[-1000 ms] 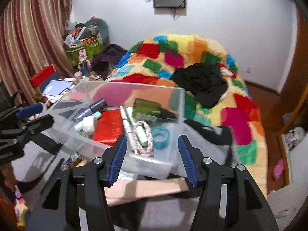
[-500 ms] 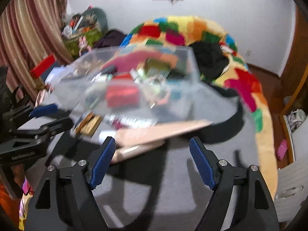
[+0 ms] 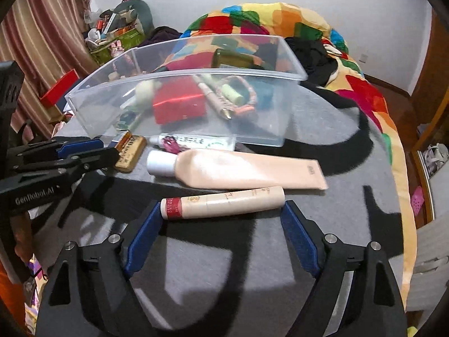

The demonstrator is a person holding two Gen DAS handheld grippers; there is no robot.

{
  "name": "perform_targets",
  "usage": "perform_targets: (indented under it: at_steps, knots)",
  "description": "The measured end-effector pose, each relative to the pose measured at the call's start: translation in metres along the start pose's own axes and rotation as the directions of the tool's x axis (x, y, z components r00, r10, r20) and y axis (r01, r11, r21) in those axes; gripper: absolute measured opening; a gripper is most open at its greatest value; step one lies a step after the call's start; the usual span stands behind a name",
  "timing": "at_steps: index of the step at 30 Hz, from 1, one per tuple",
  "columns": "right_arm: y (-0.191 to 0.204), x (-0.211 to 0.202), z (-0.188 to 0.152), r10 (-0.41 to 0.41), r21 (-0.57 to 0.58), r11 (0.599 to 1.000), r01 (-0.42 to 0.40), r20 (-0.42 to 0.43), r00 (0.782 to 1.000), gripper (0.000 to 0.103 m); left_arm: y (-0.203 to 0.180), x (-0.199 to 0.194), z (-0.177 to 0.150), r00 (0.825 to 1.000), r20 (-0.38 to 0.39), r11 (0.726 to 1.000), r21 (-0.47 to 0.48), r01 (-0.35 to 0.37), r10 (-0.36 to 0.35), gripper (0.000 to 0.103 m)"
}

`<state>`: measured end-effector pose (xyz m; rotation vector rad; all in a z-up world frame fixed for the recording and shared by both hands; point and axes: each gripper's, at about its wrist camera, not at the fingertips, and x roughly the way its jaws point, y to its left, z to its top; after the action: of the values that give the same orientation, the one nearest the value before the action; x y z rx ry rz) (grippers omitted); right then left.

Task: Organize objects
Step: 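Grasp the blue Max card with the left tool while the right tool grasps the beige red-capped tube, then lower the blue card and beige tube into the clear box and release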

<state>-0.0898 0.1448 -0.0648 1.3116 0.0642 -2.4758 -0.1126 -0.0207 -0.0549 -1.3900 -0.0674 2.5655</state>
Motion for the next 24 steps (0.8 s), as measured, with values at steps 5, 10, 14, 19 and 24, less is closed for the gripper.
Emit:
perform_targets:
  at_steps: [5, 10, 14, 19, 24]
  knots:
    - [-0.011, -0.011, -0.011, 0.004, -0.003, 1.000, -0.004, 0.019, 1.000, 0.083, 0.001, -0.006, -0.008, 1.000, 0.012, 1.000, -0.009, 0.007, -0.007, 0.027]
    - [-0.017, -0.023, -0.017, -0.016, -0.011, 1.000, 0.017, 0.048, 0.999, 0.083, 0.008, -0.015, -0.017, 0.999, 0.040, 0.999, -0.046, 0.007, -0.005, 0.027]
    - [-0.018, -0.034, -0.009, -0.014, -0.004, 1.000, 0.014, 0.086, 0.996, 0.083, 0.009, -0.033, -0.019, 0.996, 0.085, 0.998, -0.059, -0.009, 0.014, 0.027]
    - [-0.014, -0.047, 0.009, -0.002, 0.001, 1.000, 0.002, 0.146, 0.989, 0.083, 0.006, -0.059, -0.014, 0.985, 0.168, 0.998, -0.050, -0.027, 0.035, 0.027]
    - [-0.007, -0.057, 0.031, 0.002, -0.002, 1.000, -0.002, 0.209, 0.978, 0.083, 0.002, -0.076, 0.000, 0.968, 0.245, 0.998, -0.046, -0.041, 0.051, 0.027]
